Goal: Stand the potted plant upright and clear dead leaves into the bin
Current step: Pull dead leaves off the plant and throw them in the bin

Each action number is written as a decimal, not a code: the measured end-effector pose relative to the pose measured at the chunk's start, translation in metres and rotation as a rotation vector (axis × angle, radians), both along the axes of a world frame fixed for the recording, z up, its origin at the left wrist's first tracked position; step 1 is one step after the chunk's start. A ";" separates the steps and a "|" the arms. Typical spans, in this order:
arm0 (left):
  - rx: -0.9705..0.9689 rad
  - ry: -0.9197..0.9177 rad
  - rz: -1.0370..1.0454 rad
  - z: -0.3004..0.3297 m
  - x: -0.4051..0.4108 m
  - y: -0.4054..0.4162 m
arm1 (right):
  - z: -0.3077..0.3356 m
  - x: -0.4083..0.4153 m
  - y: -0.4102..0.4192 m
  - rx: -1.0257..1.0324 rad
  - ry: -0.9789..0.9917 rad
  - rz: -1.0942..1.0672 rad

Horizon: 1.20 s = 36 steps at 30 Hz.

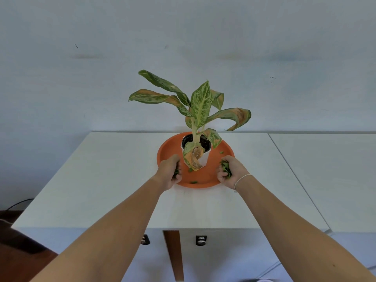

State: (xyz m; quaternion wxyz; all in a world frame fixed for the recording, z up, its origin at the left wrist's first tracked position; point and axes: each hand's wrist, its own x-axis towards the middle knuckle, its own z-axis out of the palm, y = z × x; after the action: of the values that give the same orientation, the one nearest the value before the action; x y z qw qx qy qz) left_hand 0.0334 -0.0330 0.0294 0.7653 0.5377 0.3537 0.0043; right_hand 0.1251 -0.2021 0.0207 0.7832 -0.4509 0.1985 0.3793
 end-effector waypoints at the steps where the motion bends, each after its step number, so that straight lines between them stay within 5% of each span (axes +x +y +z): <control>1: 0.002 -0.005 0.004 0.001 0.000 -0.001 | 0.000 0.001 -0.001 0.008 -0.009 0.003; 7: 0.175 0.102 -0.035 0.003 0.003 -0.008 | 0.002 0.009 -0.009 0.024 -0.076 0.029; 14: 1.057 0.208 -0.414 -0.001 0.013 -0.020 | -0.004 0.019 -0.011 -0.066 -0.144 0.126; 17: 1.228 0.284 -0.465 -0.006 0.011 -0.026 | -0.006 0.021 -0.010 -0.124 -0.174 0.158; 36: 1.266 0.275 -0.212 -0.025 0.027 -0.042 | -0.006 0.019 -0.009 -0.241 -0.246 0.251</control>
State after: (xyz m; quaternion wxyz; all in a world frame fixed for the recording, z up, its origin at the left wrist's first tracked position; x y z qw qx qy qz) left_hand 0.0604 -0.0748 0.0043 0.2453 0.9118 0.3225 0.0673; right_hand 0.1438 -0.2107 0.0147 0.6886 -0.6053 0.0878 0.3894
